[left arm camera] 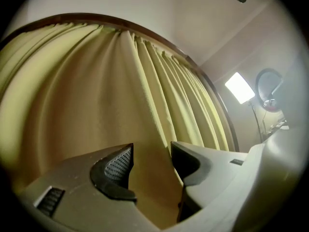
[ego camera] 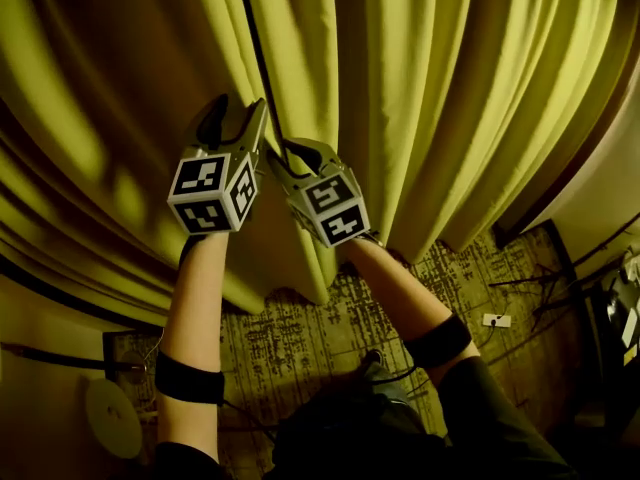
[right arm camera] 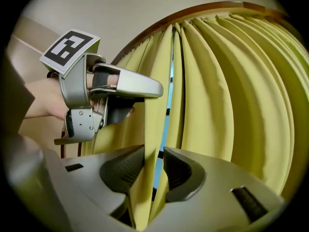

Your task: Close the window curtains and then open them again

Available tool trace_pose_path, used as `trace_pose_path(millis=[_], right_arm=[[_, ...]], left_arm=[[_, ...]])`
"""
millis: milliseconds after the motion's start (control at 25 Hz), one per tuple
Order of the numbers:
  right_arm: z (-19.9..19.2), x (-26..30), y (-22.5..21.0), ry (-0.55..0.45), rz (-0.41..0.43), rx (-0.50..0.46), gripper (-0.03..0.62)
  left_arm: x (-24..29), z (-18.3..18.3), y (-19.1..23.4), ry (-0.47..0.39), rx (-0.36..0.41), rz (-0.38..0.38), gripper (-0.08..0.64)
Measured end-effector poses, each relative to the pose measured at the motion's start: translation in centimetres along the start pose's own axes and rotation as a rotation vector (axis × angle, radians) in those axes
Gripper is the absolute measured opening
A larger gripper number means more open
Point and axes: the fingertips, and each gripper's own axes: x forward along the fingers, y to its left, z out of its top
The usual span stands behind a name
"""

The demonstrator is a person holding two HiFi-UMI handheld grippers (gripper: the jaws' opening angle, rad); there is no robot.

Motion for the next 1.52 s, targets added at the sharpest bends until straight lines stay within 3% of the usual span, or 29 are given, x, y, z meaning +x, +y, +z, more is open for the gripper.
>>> trace_pose_path(millis=[320, 400, 560, 720, 1000, 1240, 1520], right_arm=[[-3.6, -7.1, 5.6, 0.085, -0.082, 0.052, 0.137], [-5.1, -9.3, 7.1, 0.120, -0.094, 0.074, 0.100], [-9.2, -14.1, 9.2, 0.203, -0.123, 0.099, 0.021], [-12.7, -19.5, 10.3, 0.289, -0.153, 0.152, 0.003], [-18.1, -28.7, 9.1, 0.377, -0.197, 0.215, 0.002], [-22.6, -33.4, 7.4, 0.410, -0.186, 0.304, 0.002], [-24.5, -37.9, 5.6, 0.421, -0.142, 0.338, 0.002]], left_arm=[[-11.6, -6.0, -0.3, 0.103, -0.032, -0.014, 0.227], [-14.3, -8.1, -0.8, 0.132, -0.051, -0.026, 0.222], [-18.8, -12.8, -2.3, 0.203, -0.071, -0.030, 0.144], [-22.6, -16.9, -4.8, 0.260, -0.092, -0.028, 0.020], [-28.3, -21.3, -10.4, 0.328, -0.154, -0.050, 0.000], [-31.3, -23.6, -12.9, 0.381, -0.193, 0.025, 0.000], [-35.2, -26.3, -15.6, 0.464, -0.271, 0.106, 0.000]])
